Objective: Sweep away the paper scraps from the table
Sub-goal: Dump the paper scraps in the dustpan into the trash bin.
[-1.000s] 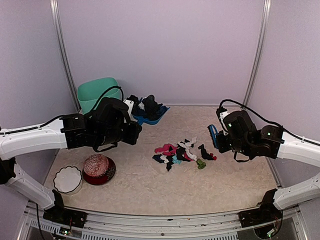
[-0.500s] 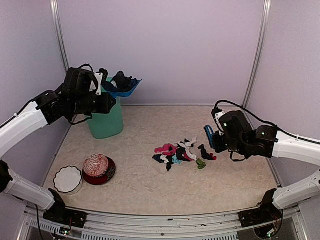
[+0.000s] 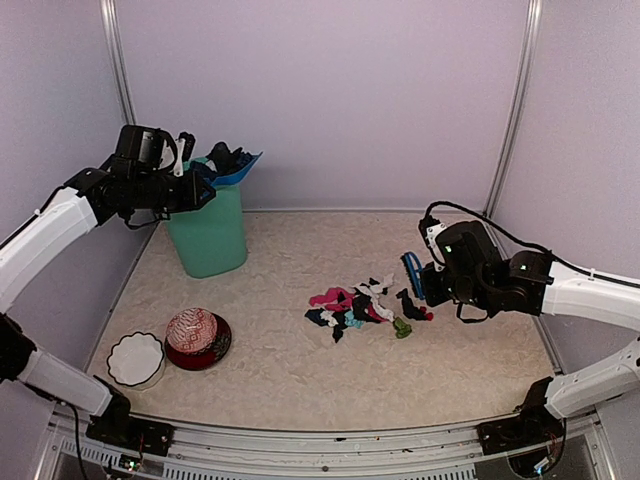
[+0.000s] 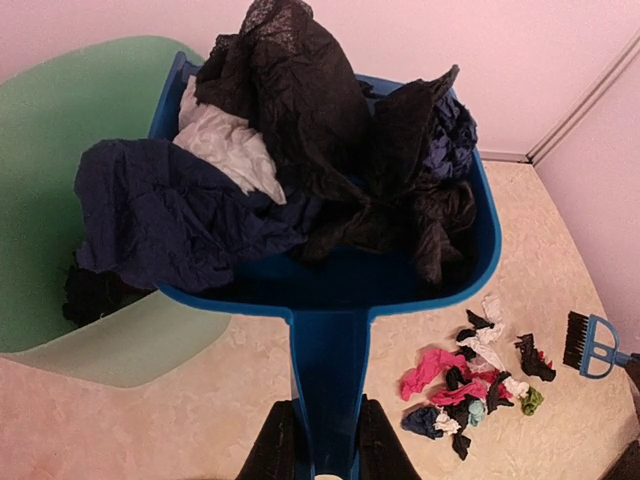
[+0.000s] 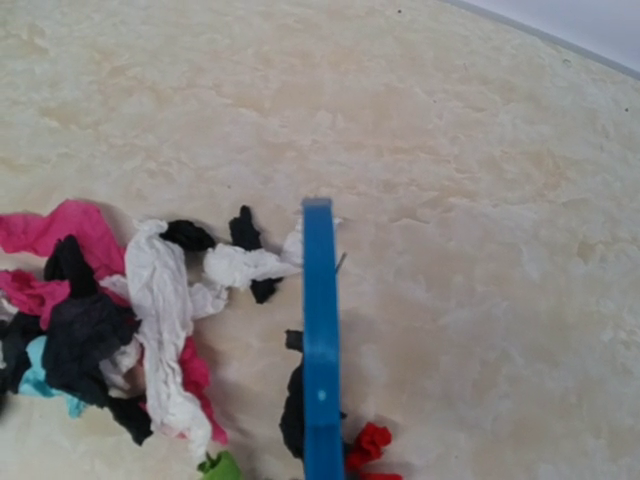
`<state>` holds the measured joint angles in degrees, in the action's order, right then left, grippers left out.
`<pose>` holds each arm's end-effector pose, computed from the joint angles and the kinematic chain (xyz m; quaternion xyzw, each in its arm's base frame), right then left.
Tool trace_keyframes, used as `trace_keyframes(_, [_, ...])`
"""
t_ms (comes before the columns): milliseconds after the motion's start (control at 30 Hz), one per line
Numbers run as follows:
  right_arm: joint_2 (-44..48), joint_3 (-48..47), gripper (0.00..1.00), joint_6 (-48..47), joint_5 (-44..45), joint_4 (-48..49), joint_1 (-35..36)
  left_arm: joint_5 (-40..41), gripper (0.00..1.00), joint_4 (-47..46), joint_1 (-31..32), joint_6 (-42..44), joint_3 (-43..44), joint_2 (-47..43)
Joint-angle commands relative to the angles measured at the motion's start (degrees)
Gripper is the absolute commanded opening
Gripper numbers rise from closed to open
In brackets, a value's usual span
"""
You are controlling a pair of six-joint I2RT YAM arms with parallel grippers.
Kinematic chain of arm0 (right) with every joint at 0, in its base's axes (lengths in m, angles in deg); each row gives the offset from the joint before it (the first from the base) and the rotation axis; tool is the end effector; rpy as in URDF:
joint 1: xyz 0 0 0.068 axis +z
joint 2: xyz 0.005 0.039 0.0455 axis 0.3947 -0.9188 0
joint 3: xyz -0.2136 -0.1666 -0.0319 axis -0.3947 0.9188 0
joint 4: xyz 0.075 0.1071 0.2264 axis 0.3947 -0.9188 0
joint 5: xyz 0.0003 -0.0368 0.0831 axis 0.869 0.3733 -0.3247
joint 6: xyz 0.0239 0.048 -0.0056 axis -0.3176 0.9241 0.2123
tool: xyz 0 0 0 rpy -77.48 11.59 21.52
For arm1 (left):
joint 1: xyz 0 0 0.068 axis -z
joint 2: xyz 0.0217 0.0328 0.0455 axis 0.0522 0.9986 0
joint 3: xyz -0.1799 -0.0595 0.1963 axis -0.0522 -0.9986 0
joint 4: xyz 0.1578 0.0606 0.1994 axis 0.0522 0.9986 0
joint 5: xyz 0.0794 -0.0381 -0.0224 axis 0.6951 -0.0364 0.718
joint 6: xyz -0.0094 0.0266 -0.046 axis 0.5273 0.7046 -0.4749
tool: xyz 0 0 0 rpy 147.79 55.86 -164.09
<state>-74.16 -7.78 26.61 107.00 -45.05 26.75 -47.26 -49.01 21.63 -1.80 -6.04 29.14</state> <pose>0.1741 0.1797 0.2778 -0.1292 0.8740 0.0364 0.4670 0.2700 -0.1239 0.3896 0.0569 0.8654 -0.1799 0.4642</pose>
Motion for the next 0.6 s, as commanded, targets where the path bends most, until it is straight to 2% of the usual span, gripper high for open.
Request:
trace_keyframes(0, [1.67,-0.13,0.00,0.92,-0.89,1.01,-0.54,-10.60,0.00,-2.53,-4.99,-3.52,1.49,1.74])
trace_keyframes(267, [2.27,0.23,0.00,1.33,-1.31,0.74,-0.48,-25.61,0.00,-8.89,-14.79,-10.51,-0.92,3.01])
trace_keyframes(567, [2.25,0.37,0.00,1.76,-1.77,0.80,-0.48,-40.60,0.00,-17.44,-21.71,-18.16,-4.00,5.42])
